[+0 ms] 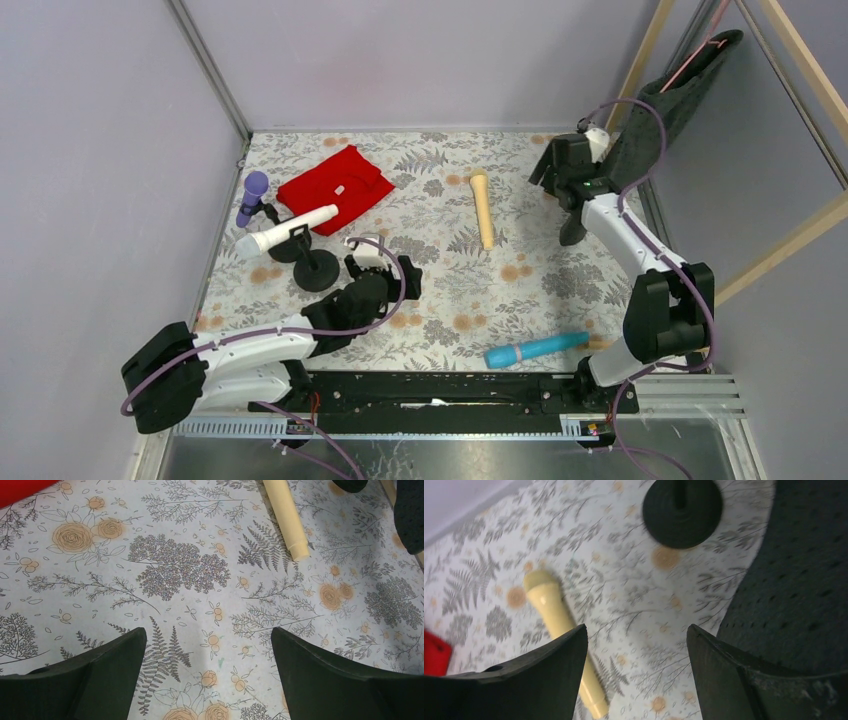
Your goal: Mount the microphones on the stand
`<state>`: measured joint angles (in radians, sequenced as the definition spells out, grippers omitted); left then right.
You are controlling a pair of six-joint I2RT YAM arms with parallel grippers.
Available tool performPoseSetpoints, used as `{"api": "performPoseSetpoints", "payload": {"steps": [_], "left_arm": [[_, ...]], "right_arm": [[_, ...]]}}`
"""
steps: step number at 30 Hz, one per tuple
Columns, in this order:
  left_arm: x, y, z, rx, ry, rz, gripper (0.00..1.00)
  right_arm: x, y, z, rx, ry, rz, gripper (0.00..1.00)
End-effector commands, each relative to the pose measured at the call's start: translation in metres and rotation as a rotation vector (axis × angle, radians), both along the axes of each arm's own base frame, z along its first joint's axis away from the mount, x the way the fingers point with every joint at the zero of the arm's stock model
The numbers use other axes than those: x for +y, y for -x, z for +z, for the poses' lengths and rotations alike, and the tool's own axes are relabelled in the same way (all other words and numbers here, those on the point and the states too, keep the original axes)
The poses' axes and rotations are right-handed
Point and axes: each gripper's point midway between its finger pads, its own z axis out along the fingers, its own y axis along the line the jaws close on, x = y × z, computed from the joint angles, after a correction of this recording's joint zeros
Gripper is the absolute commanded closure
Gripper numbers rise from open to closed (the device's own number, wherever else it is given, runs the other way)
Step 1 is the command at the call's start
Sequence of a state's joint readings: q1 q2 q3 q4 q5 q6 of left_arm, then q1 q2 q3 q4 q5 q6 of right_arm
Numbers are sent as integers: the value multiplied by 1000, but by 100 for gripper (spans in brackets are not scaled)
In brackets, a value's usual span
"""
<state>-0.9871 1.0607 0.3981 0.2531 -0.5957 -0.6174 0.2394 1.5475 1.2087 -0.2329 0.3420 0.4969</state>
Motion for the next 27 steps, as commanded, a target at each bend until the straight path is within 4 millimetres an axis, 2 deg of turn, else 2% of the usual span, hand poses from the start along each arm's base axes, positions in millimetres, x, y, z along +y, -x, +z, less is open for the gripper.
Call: {"api": "performPoseSetpoints", "payload": {"steps": [1,6,9,15,27], "left_arm": [[-3,0,5,-12,34,-19,1],[-3,0,4,-12,28,-21,1],[-2,-2,4,-15,25,-19,1],[1,-5,4,-16,21,-13,1],[10,-17,-4,-4,11,6,1]], "right_arm": [[-42,-21,27,-106,-26,-152,21],[-58,-48,33,-177,23,-153,20],[-65,-62,30,-219,64,-162,20],[-84,-84,12,-281,107,-193,20],[-97,-133,-10,-390,175,-162,26]]}}
